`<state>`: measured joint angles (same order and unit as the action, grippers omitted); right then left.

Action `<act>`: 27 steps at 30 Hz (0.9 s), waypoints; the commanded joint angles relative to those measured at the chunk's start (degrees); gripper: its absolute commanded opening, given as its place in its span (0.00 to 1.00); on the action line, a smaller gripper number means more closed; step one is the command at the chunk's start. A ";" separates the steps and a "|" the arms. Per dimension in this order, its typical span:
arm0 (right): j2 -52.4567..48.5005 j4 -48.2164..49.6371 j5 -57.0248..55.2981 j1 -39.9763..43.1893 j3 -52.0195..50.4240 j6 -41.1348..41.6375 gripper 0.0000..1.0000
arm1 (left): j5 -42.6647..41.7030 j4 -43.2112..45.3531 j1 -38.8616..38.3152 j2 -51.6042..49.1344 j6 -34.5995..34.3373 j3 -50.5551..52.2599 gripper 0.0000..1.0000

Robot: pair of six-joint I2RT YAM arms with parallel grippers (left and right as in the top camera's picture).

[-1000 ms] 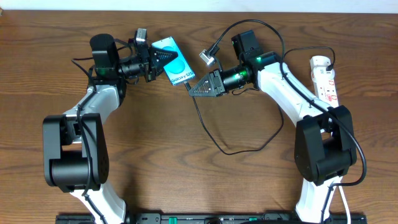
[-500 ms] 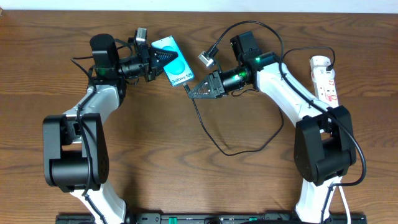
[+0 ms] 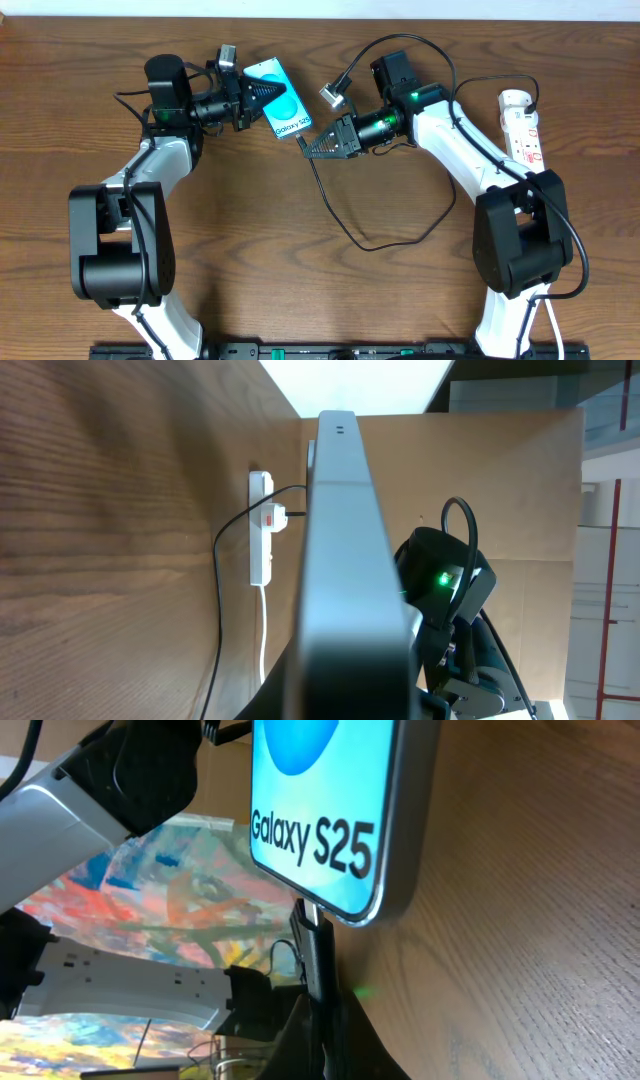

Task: Plug charger to phone and switch on socket
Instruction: 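Push the USB-C plug upward into the phone's bottom port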

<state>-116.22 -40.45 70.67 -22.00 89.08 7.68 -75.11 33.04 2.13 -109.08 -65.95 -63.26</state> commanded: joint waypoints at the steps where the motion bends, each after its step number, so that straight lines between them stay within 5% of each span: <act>1: 0.07 0.31 0.37 -0.22 0.11 0.57 0.01 | -1.60 0.50 -0.22 1.14 0.81 -0.33 0.07; 27: 0.07 0.83 1.51 -0.28 0.11 1.55 0.01 | -1.60 0.50 -0.22 1.14 1.07 -0.33 0.07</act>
<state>-116.22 -39.57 70.70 -22.00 89.08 8.75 -75.11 33.04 2.13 -109.08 -65.93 -63.26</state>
